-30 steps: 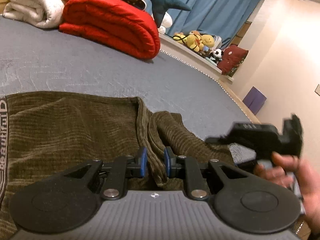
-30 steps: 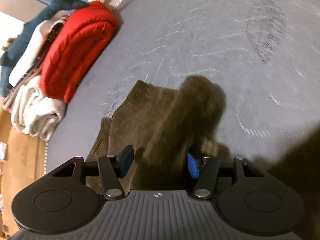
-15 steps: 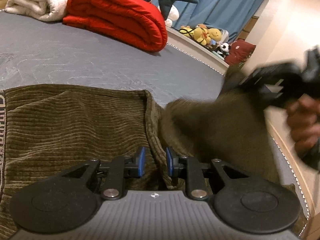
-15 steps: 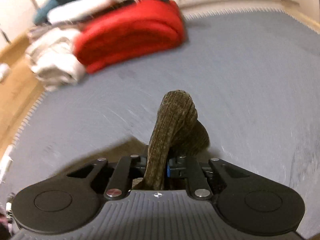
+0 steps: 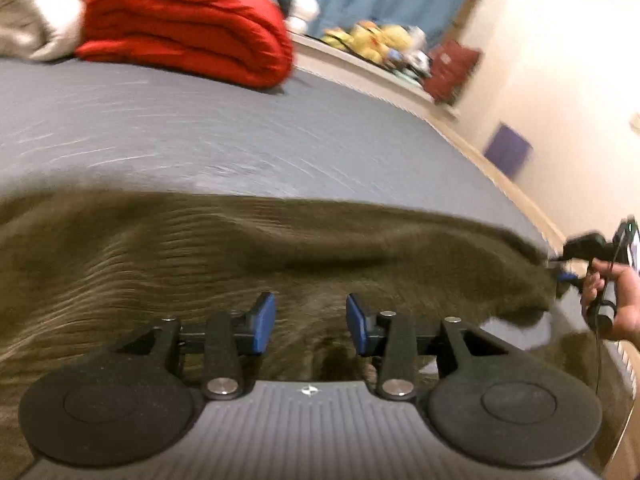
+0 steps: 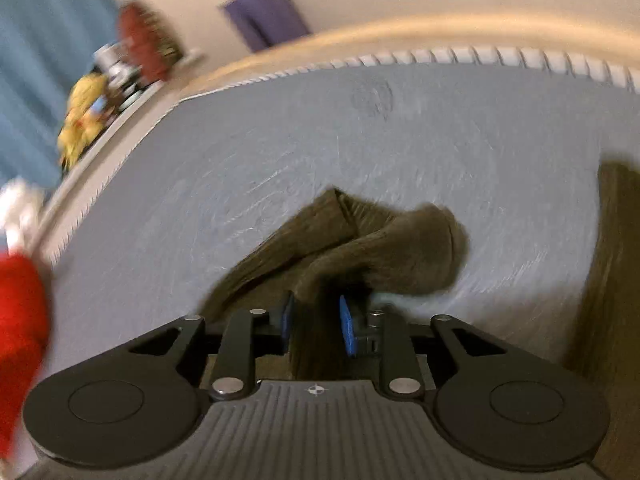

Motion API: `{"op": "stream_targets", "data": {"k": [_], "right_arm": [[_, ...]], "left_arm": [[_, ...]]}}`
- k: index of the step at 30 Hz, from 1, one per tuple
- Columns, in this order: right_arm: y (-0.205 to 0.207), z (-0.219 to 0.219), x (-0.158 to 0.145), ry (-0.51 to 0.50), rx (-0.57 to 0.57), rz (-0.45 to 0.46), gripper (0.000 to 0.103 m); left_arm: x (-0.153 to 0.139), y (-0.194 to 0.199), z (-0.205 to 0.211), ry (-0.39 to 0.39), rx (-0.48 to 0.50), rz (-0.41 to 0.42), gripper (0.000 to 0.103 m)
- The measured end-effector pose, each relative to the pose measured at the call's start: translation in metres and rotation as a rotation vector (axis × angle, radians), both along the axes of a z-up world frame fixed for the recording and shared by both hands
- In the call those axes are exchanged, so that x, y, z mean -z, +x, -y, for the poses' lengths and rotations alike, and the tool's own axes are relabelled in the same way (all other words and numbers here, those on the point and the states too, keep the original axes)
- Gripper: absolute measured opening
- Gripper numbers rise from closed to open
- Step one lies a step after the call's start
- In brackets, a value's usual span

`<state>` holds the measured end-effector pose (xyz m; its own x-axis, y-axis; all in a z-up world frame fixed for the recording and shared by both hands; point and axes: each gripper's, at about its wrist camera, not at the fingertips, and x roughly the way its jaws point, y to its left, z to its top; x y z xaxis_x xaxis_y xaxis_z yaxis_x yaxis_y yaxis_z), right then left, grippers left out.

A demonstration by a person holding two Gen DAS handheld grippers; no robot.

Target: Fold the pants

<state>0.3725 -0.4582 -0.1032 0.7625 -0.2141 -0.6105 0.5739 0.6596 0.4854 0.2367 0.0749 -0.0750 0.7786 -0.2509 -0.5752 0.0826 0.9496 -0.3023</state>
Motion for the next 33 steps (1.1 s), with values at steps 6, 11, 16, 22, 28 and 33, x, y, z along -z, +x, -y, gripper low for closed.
{"op": "stream_targets", "data": {"k": [6,11,16,22,28,33], "right_arm": [[-0.021,0.022,0.021,0.074,0.024,0.007,0.054],[-0.019,0.033,0.031,0.089,0.021,-0.007,0.057],[-0.005,0.031,0.017,0.060,-0.027,-0.035,0.013],[0.013,-0.011,-0.069,-0.432,-0.001,-0.214,0.044],[-0.018,0.044,-0.023,-0.137,0.096,-0.298,0.050],[-0.030,0.056,0.016,0.081,0.099,-0.189,0.059]], "left_arm": [[0.016,0.016,0.048,0.114,0.196,0.012,0.066],[0.033,0.020,0.077,0.271,0.273,0.020,0.071],[0.039,0.023,0.074,0.313,0.274,0.022,0.020],[0.019,0.021,0.050,0.307,0.264,-0.067,0.016],[0.009,0.011,0.028,0.265,0.343,-0.097,0.016],[0.012,0.018,0.023,0.221,0.323,-0.106,0.016]]}}
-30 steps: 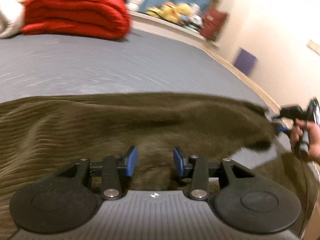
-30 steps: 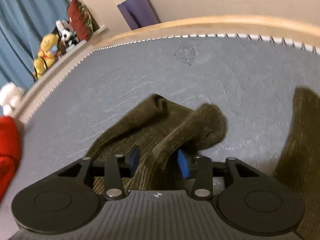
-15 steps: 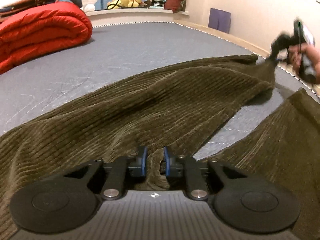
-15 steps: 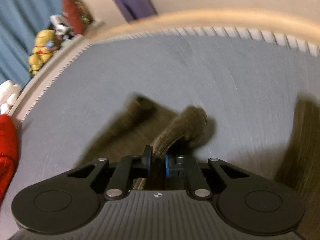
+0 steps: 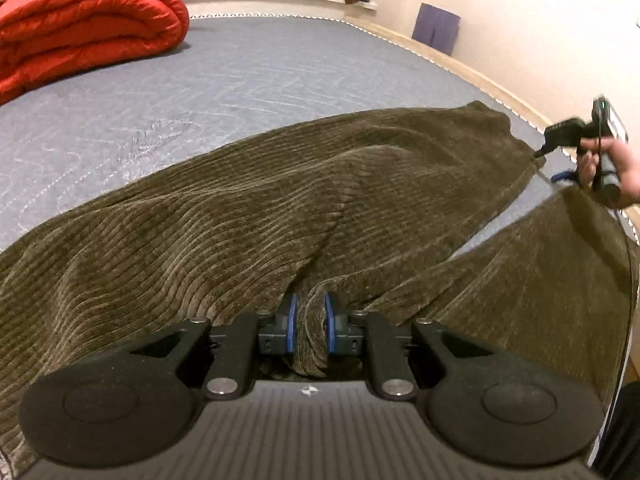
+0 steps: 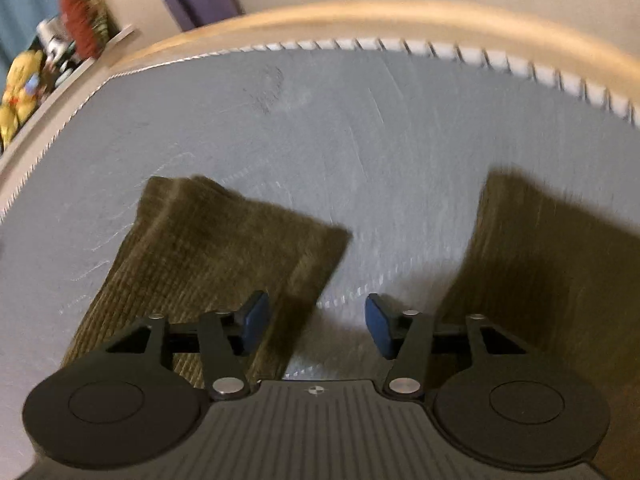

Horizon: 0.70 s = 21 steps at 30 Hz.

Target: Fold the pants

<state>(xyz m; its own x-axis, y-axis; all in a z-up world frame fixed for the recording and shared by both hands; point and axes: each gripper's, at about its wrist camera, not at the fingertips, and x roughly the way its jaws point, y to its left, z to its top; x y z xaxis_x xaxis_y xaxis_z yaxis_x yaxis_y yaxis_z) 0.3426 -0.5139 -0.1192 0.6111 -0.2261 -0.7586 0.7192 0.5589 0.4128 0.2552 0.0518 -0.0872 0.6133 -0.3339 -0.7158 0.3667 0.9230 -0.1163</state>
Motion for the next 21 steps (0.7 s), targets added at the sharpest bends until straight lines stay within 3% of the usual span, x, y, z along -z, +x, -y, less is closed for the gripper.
{"op": "stream_targets", "data": {"k": [1,3,5,7,11,13,15,17,19,21], "right_arm": [[0.000,0.000,0.005,0.023,0.004,0.020,0.064],[0.006,-0.005,0.005,-0.025,-0.012,0.052,0.065],[0.010,-0.011,0.008,-0.046,-0.038,0.077,0.012],[0.011,-0.011,0.009,-0.068,-0.033,0.078,0.006],[-0.011,-0.025,-0.006,-0.248,0.155,0.063,0.006],[-0.020,-0.022,0.001,-0.237,0.246,-0.014,0.006],[-0.019,-0.015,0.014,-0.172,0.224,-0.046,0.009],[-0.020,-0.015,0.003,-0.201,0.191,-0.016,0.015],[-0.030,-0.017,-0.013,-0.239,0.173,0.031,0.040],[-0.044,-0.026,-0.034,-0.280,0.151,0.091,0.049]], "left_arm": [[0.001,0.000,0.000,-0.001,0.000,-0.002,0.016],[0.001,0.000,-0.002,-0.008,0.003,-0.002,0.016],[0.000,-0.002,-0.001,-0.003,0.012,0.002,0.016],[0.000,-0.003,-0.001,-0.001,0.016,0.003,0.016],[-0.001,-0.003,0.001,-0.006,0.040,-0.001,0.016],[-0.001,-0.004,0.001,0.001,0.048,-0.001,0.016],[-0.001,-0.004,-0.002,-0.011,0.054,-0.002,0.016],[-0.003,-0.008,-0.006,-0.032,0.069,-0.002,0.018],[-0.011,-0.016,-0.014,-0.064,0.065,0.031,0.018],[-0.021,-0.024,-0.026,-0.128,0.045,0.066,0.018]]}}
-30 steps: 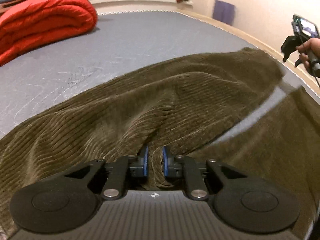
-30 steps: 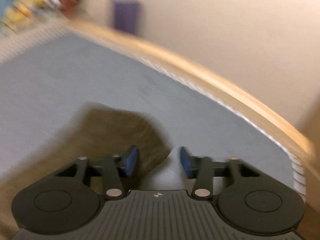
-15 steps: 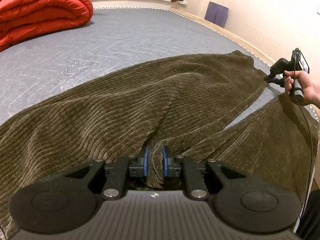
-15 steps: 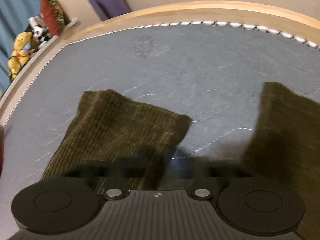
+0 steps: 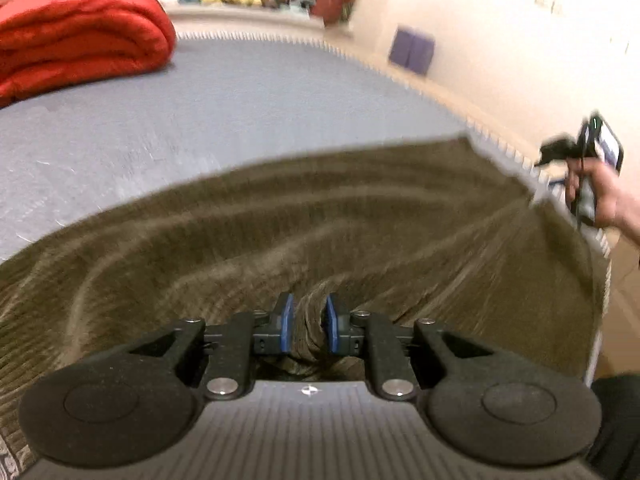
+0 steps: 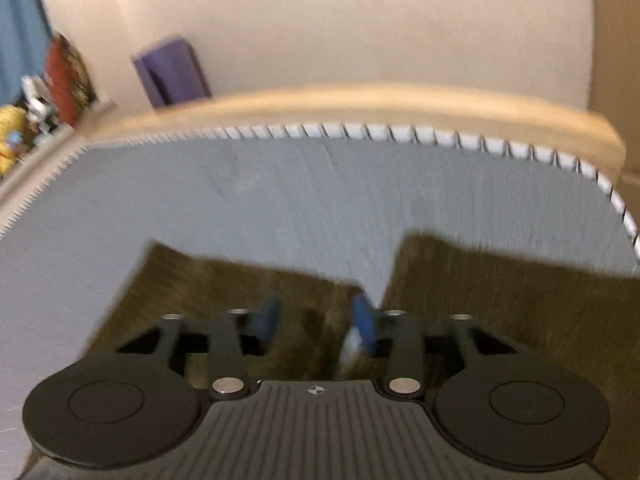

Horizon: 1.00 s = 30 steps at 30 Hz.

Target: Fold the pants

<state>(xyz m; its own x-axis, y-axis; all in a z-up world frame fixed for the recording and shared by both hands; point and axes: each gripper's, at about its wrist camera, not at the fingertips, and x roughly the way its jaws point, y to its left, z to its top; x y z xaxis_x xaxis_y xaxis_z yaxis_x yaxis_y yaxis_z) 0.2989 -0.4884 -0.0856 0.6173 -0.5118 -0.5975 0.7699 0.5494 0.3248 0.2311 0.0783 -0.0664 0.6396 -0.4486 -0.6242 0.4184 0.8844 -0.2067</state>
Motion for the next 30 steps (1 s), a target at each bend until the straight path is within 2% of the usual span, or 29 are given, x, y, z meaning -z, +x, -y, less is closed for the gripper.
{"op": "stream_targets", "data": {"k": [2,3,4,5,7,11,14,17,22,26,28,30], "right_arm": [[-0.014,-0.012,-0.017,-0.023,-0.071,0.047,0.049],[-0.025,-0.022,-0.026,-0.036,-0.111,0.076,0.049],[-0.035,-0.032,-0.033,-0.046,-0.149,0.102,0.050],[-0.046,-0.043,-0.040,-0.052,-0.192,0.132,0.050],[-0.071,-0.068,-0.053,-0.052,-0.275,0.191,0.052],[-0.121,-0.128,-0.074,-0.069,-0.469,0.299,0.060],[-0.156,-0.181,-0.080,-0.108,-0.613,0.364,0.065],[-0.185,-0.234,-0.073,-0.128,-0.748,0.387,0.065],[-0.225,-0.320,-0.040,-0.246,-1.040,0.348,0.063],[-0.245,-0.378,-0.013,-0.289,-1.271,0.254,0.055],[-0.258,-0.407,-0.008,-0.328,-1.393,0.243,0.054],[-0.274,-0.435,-0.003,-0.413,-1.478,0.253,0.054]], "left_arm": [[0.000,-0.002,-0.008,-0.091,0.010,-0.017,0.017],[0.008,0.001,-0.006,-0.077,0.010,-0.061,0.015],[0.021,0.003,0.002,0.014,-0.011,-0.102,0.015],[0.030,0.001,0.007,0.092,-0.030,-0.103,0.016],[0.023,-0.008,0.005,0.052,-0.066,-0.121,0.014],[-0.001,-0.054,-0.021,-0.039,-0.164,-0.028,0.017],[-0.007,-0.082,-0.040,-0.002,-0.233,-0.001,0.018],[-0.028,-0.105,-0.052,0.040,-0.297,0.072,0.018],[-0.057,-0.138,-0.089,0.021,-0.378,0.179,0.018],[-0.067,-0.145,-0.122,-0.002,-0.433,0.188,0.018],[-0.066,-0.139,-0.144,-0.014,-0.461,0.169,0.018],[-0.060,-0.132,-0.164,0.002,-0.497,0.152,0.018]]}}
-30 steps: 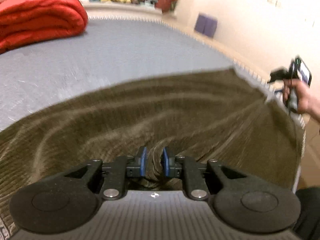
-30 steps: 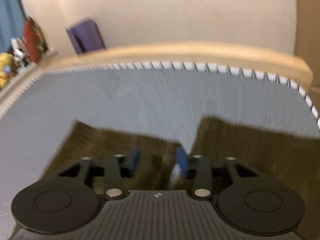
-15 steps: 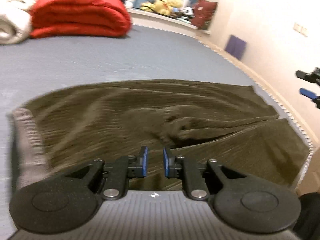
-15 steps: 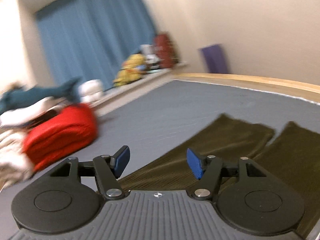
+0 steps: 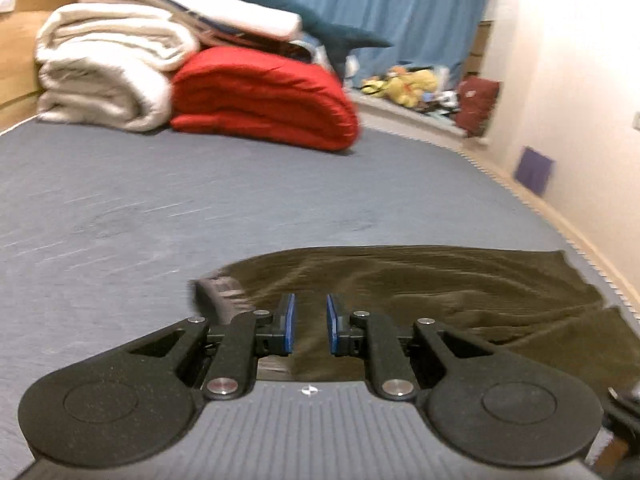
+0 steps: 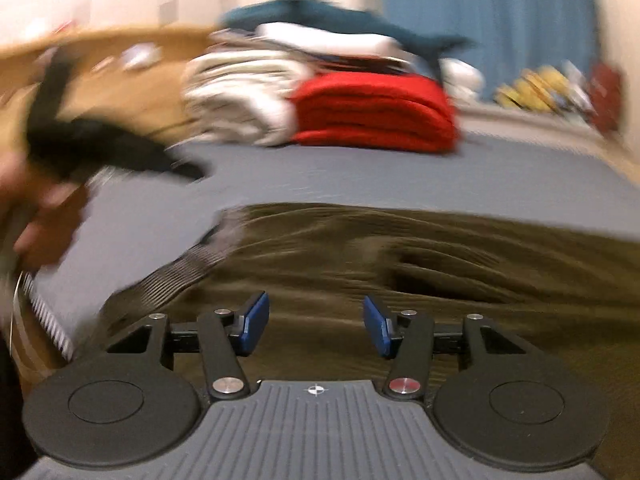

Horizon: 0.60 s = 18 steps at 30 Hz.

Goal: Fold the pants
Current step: 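Release the crotch with the left tool and grasp the waistband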

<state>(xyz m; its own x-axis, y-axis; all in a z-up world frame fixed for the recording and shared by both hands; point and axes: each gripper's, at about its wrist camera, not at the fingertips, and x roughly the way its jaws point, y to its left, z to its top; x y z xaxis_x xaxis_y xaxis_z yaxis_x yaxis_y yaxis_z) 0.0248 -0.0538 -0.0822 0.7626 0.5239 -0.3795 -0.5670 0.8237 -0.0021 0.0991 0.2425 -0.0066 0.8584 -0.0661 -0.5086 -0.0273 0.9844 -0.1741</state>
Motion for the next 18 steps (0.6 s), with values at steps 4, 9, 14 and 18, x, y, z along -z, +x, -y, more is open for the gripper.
{"op": "stream_targets", "data": {"k": [4,9,14,18], "right_arm": [[-0.024,-0.049,0.015,-0.073,-0.132,0.013,0.054],[-0.039,-0.095,0.033,-0.114,-0.236,0.022,0.054],[-0.037,-0.135,0.047,-0.161,-0.332,0.036,0.058],[-0.035,-0.152,0.058,-0.217,-0.356,0.057,0.066]], "left_arm": [[0.021,0.016,-0.045,-0.096,-0.060,-0.057,0.018],[0.042,0.046,-0.081,-0.173,-0.076,-0.114,0.018],[0.057,0.086,-0.102,-0.230,-0.086,-0.152,0.063],[0.082,0.111,-0.112,-0.241,-0.109,-0.212,0.065]]}}
